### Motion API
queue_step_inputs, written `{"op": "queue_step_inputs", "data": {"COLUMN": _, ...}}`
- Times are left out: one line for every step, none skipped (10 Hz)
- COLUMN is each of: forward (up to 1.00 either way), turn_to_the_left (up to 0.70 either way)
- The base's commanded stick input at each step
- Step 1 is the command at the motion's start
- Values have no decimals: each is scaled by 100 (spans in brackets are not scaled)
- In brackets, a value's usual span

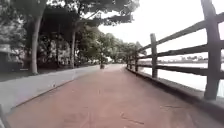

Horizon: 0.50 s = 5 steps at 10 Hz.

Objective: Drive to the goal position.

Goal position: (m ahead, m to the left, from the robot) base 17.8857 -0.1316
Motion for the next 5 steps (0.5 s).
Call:
{"op": "queue_step_inputs", "data": {"forward": 100, "turn_to_the_left": 0}}
{"op": "queue_step_inputs", "data": {"forward": 100, "turn_to_the_left": 0}}
{"op": "queue_step_inputs", "data": {"forward": 100, "turn_to_the_left": 0}}
{"op": "queue_step_inputs", "data": {"forward": 100, "turn_to_the_left": 0}}
{"op": "queue_step_inputs", "data": {"forward": 100, "turn_to_the_left": 0}}
